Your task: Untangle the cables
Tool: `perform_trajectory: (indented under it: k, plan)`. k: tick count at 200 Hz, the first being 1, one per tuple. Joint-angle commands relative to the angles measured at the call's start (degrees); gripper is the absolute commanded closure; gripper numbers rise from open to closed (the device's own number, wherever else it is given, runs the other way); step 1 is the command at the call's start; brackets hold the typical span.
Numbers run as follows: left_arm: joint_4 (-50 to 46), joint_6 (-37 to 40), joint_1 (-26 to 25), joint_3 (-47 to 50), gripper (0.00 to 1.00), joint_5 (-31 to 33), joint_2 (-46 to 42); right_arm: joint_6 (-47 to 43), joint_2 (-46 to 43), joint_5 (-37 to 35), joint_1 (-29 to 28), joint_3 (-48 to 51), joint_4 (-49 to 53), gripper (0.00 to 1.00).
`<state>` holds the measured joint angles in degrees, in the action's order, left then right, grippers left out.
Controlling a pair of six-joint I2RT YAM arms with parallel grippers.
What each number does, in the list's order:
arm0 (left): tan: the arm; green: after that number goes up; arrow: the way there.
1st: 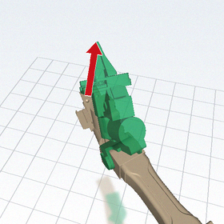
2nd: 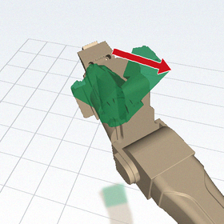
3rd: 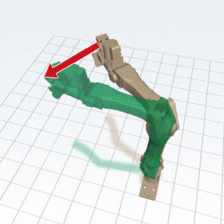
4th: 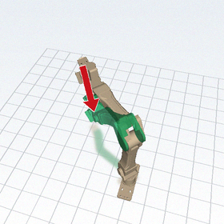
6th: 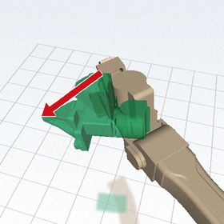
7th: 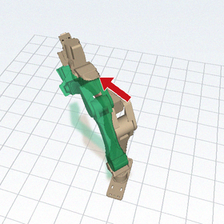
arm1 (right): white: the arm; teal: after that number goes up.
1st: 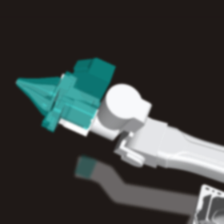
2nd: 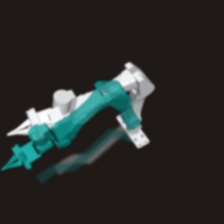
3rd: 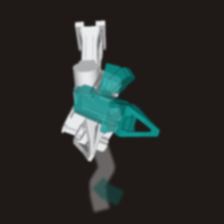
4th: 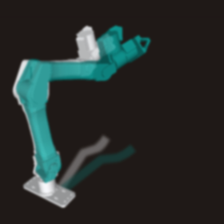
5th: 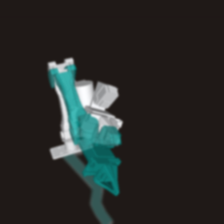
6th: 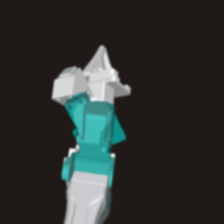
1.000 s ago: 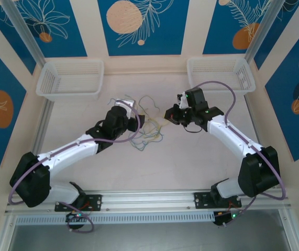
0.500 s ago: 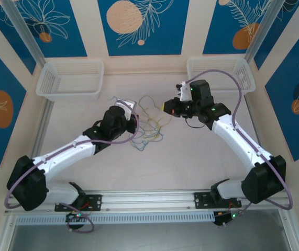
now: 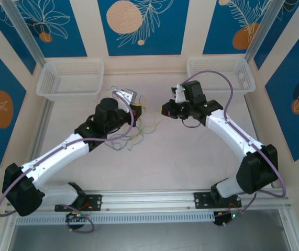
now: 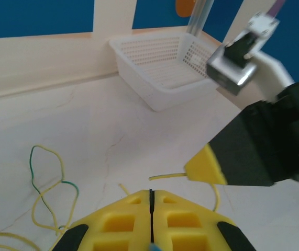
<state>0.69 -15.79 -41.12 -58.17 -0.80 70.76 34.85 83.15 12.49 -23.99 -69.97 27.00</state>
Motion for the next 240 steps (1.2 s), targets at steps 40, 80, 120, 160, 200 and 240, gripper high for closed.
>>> perform_trajectory:
  k: [40,80,120,160,200,240]
  plan:
    - [-0.05,-0.01,-0.01,-1.74,1.0,-0.17,1.92,0.4,0.25,-0.7,1.82,2.21,0.87,1.0]
    - [1.14,-0.56,-0.02,0.37,1.0,2.23,6.42,-1.37,-2.04,10.29,2.94,2.35,-1.15,1.0]
    - [0.03,0.86,0.08,-0.96,1.0,4.49,8.2,-8.46,-3.94,16.38,2.08,0.08,10.82,1.0]
    - [0.45,0.51,0.12,-1.24,1.0,5.35,9.42,-10.86,-8.31,7.06,3.24,1.63,23.62,1.0]
    - [0.63,0.01,0.15,-1.38,1.0,5.98,9.38,-10.81,-11.46,-5.77,8.44,0.96,35.14,1.0]
    - [0.12,-0.29,0.16,-1.59,1.0,6.1,8.96,-12.04,-15.78,-9.63,18.04,-3.98,36.93,1.0]
